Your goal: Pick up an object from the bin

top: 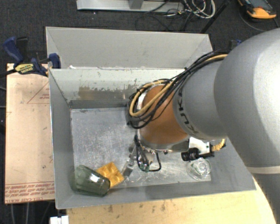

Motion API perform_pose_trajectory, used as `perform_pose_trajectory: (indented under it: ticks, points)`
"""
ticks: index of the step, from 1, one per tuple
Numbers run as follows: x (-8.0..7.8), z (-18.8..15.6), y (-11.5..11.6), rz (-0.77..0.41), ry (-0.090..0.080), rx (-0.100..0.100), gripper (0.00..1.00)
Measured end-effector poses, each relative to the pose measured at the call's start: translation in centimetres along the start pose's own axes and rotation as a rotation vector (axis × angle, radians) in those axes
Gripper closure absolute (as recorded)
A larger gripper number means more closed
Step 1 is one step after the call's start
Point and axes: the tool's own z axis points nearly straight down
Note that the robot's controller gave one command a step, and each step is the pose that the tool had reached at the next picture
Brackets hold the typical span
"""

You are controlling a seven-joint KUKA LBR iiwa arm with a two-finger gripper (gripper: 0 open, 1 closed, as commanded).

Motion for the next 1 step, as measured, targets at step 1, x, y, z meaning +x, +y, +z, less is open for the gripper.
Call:
perform_pose_trajectory:
  ticks: [1]
  points:
    - [-0.32,-6.29,5.92,-0.062,-0.001,-0.001,0.0]
